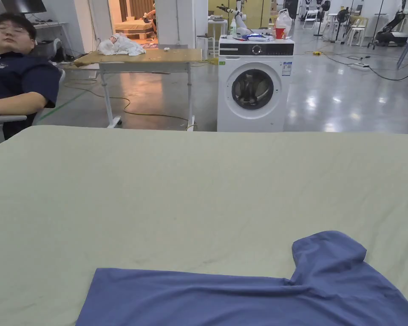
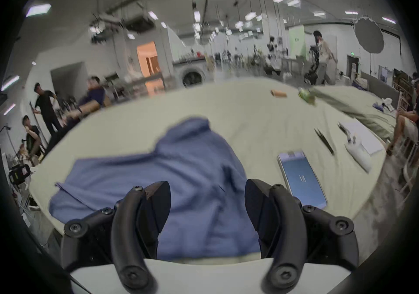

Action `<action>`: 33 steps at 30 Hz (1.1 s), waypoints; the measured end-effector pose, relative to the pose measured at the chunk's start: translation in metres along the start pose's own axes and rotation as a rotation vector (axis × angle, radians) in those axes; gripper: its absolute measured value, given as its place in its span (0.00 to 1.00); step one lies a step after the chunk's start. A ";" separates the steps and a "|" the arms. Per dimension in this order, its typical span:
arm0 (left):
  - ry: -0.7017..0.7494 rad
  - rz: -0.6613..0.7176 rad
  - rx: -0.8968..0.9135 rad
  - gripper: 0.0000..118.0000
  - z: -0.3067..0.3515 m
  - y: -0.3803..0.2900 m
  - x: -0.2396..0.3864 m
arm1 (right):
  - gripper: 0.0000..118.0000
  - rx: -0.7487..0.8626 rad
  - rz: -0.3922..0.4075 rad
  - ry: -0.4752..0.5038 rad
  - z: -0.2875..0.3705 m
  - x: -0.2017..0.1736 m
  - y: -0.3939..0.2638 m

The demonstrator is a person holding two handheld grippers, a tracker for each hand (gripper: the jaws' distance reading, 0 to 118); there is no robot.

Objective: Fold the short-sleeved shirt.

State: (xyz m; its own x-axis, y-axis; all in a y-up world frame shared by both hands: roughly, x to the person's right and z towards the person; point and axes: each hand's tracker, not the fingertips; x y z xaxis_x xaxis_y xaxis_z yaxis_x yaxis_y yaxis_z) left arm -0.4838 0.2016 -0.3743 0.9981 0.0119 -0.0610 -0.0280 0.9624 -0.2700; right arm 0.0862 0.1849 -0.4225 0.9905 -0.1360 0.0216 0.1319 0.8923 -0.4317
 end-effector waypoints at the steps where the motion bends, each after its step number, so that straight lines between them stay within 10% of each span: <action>1: -0.021 -0.001 0.041 0.73 0.003 0.008 0.007 | 0.61 0.039 0.008 0.025 0.005 -0.008 0.006; 7: -0.058 -0.025 0.139 0.66 0.016 0.026 0.043 | 0.59 0.127 0.056 0.106 0.019 -0.046 0.016; 9: -0.085 -0.037 0.151 0.44 0.022 0.025 0.050 | 0.40 0.131 0.087 0.141 0.019 -0.054 0.011; 11: -0.124 -0.041 0.157 0.00 0.022 0.022 0.056 | 0.11 0.120 0.114 0.162 0.017 -0.063 0.005; 31: -0.138 0.083 -0.179 0.00 -0.085 0.000 0.005 | 0.00 0.067 0.059 0.171 0.010 -0.063 -0.008; 33: -0.219 0.104 -0.196 0.15 -0.126 0.003 -0.010 | 0.00 0.054 0.019 0.184 0.009 -0.055 -0.012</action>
State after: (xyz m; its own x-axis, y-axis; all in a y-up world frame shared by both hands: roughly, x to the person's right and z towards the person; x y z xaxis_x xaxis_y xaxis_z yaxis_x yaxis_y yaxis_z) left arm -0.5005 0.1706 -0.4956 0.9768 0.1864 0.1051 -0.1195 0.8828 -0.4543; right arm 0.0308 0.1858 -0.4102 0.9696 -0.1908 -0.1532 0.1202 0.9167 -0.3811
